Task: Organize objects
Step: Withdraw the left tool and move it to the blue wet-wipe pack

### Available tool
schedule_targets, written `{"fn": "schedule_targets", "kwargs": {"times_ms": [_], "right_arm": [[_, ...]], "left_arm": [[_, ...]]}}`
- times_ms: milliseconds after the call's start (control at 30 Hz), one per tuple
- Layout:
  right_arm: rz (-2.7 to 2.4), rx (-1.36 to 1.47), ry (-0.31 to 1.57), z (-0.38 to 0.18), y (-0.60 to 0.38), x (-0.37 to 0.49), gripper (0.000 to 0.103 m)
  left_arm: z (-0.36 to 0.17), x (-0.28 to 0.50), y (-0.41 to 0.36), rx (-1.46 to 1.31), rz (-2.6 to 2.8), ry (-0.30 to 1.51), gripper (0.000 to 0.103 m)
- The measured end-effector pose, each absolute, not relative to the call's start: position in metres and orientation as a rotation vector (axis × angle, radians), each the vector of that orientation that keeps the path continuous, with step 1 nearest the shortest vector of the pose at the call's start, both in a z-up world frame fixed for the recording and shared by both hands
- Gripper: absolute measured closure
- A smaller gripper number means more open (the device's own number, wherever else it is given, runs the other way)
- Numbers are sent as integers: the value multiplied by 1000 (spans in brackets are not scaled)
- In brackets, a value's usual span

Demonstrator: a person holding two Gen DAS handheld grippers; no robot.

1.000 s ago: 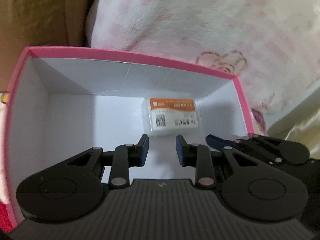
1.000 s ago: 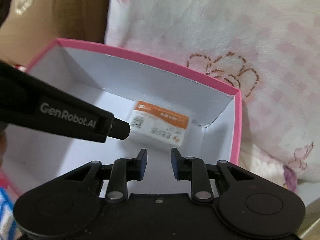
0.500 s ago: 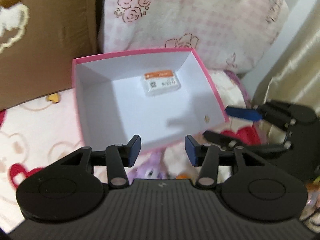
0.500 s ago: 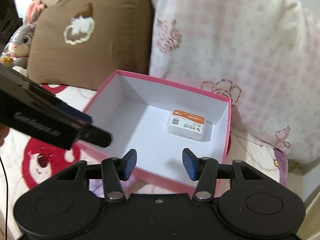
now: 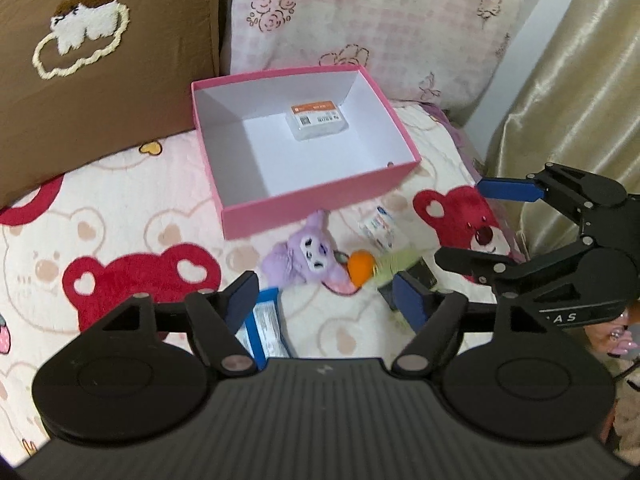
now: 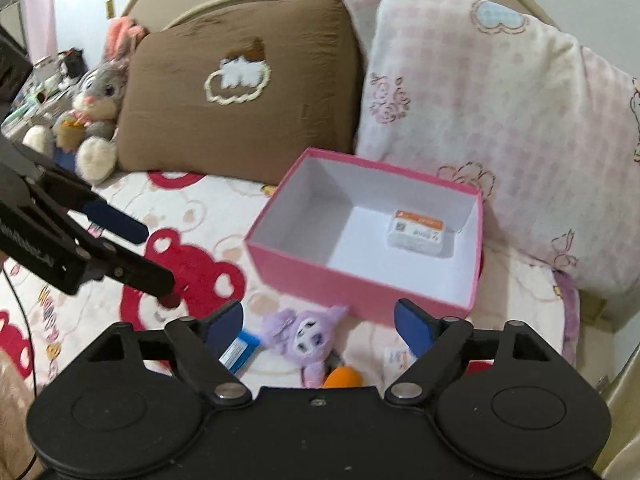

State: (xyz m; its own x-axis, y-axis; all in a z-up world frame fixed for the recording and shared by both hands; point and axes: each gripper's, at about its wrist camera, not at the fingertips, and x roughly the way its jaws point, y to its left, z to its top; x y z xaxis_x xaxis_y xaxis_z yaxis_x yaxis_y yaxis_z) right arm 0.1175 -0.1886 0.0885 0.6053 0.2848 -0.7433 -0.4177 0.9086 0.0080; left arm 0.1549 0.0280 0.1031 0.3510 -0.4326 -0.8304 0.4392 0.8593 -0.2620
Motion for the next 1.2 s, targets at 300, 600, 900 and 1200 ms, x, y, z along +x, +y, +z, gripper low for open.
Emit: {"fn": "schedule_targets", "kwargs": {"times_ms": [300, 600, 900, 1200], "right_arm": [[495, -164, 898, 60, -172, 72, 10], [603, -128, 931, 33, -153, 63, 11], [608, -142, 883, -13, -123, 67, 11], [648, -102, 803, -72, -103, 78, 10]], "left_arm": [[86, 113, 46, -7, -573, 1046, 17], [52, 103, 49, 4, -580, 1001, 8], [-3, 124, 63, -133, -493, 1005, 9], [-42, 133, 71, -153, -539, 987, 14]]}}
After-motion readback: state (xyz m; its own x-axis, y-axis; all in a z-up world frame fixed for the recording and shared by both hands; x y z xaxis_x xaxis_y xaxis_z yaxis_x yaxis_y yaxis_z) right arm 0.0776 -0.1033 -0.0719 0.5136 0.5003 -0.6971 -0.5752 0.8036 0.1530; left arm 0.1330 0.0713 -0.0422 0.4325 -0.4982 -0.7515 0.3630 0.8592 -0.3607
